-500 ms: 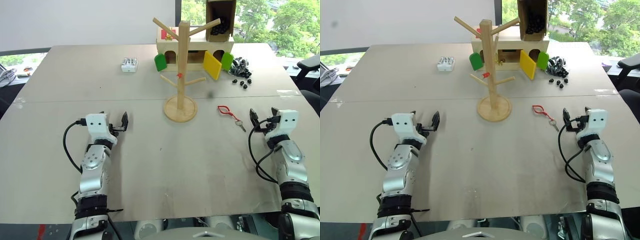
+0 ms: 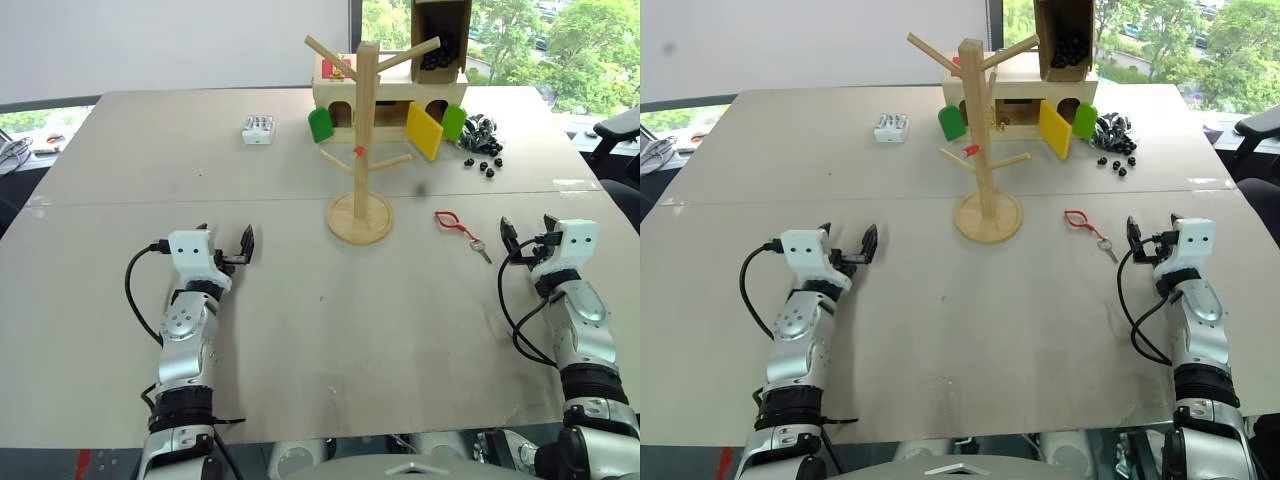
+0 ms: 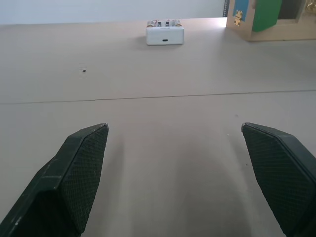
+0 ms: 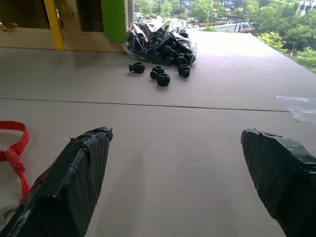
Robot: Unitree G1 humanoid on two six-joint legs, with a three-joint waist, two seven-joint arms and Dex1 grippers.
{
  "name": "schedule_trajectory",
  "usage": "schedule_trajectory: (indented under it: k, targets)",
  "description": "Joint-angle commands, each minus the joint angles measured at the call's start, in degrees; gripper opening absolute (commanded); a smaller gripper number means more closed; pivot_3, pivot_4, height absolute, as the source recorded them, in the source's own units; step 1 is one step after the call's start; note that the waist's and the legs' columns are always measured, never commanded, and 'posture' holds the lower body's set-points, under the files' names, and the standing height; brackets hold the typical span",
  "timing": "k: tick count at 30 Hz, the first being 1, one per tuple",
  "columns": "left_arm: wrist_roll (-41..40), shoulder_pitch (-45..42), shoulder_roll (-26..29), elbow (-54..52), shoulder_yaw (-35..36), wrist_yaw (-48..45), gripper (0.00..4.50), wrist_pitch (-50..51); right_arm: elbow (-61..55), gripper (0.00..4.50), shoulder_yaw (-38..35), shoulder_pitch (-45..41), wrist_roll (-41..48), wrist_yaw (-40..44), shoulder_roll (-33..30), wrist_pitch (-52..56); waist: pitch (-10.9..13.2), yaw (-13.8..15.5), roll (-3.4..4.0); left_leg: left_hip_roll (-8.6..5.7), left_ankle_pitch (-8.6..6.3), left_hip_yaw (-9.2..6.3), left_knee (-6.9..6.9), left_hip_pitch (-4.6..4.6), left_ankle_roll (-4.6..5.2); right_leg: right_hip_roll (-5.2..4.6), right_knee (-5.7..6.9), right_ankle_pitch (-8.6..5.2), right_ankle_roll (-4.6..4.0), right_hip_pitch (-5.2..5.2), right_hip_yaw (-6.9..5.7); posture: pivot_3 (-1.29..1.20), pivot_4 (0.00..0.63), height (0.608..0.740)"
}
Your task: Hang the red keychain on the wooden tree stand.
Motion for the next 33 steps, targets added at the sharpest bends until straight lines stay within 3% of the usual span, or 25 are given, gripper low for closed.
schedule_trajectory:
  k: [1, 8, 13, 18, 23, 29, 33]
  targets:
    - [-1.4, 0.6, 0.8, -1.1, 1.3, -0.9, 4.46, -1.2, -1.7, 4.5, -1.5, 0.0, 0.8, 0.3, -0.9, -1.0, 0.0, 0.0, 0.0, 0.0, 0.0, 0.0, 0.0, 0.0, 0.0, 0.0, 0.0, 0.0, 0.0, 0.0, 0.0, 0.0, 0.15, 0.74]
    - [-2.1, 1.3, 0.9, -2.9, 1.3, -1.5, 4.46, -0.6, -1.8, 4.5, -1.4, 0.2, 0.8, 0.5, -0.9, -1.0, 0.0, 0.0, 0.0, 0.0, 0.0, 0.0, 0.0, 0.0, 0.0, 0.0, 0.0, 0.0, 0.0, 0.0, 0.0, 0.0, 0.15, 0.74]
    - [-9.5, 3.4, 1.1, -12.6, -0.4, -9.3, 4.46, 2.0, -1.3, 4.5, -0.5, 0.0, 2.1, 5.8, -1.8, -1.2, 0.0, 0.0, 0.0, 0.02, 0.0, 0.0, -0.01, -0.03, 0.0, -0.03, -0.01, 0.0, 0.0, -0.02, 0.0, 0.0, 0.15, 0.74]
    - [-19.4, 6.9, 5.1, -29.3, -4.1, -18.8, 4.46, 9.3, -2.1, 4.5, 1.9, 0.4, 6.4, 20.5, -5.9, 5.0, 0.0, 0.0, 0.02, 0.02, 0.0, 0.0, 0.0, -0.03, 0.0, -0.04, 0.0, 0.0, 0.0, -0.02, 0.01, 0.0, 0.15, 0.74]
    - [-23.8, 11.9, 8.4, -35.9, -8.0, -27.4, 4.46, 12.0, -4.0, 4.5, 4.0, -2.1, 8.8, 29.8, -9.5, 10.7, 0.0, -0.2, 0.05, 0.01, -0.01, 0.0, -0.01, 0.01, 0.01, 0.0, 0.0, 0.0, 0.0, -0.01, 0.05, 0.0, 0.15, 0.74]
    - [-20.7, 16.9, 10.6, -34.8, -12.0, -36.9, 4.46, 6.9, -3.0, 4.5, 6.9, -5.7, 7.8, 33.5, -11.3, 17.6, 0.1, 0.0, 0.12, 0.01, -0.14, 0.04, -0.02, 0.03, 0.24, 0.08, -0.01, -0.01, -0.02, -0.05, 0.1, 0.0, 0.15, 0.74]
    - [-19.1, 17.6, 9.1, -33.1, -13.3, -38.7, 4.46, 3.4, -2.0, 4.5, 7.9, -7.2, 6.7, 34.1, -11.4, 19.0, 0.1, 0.5, 0.14, -0.01, -0.15, -0.01, -0.01, -0.02, 0.26, 0.02, -0.01, -0.01, -0.02, -0.05, 0.03, 0.0, 0.15, 0.74]
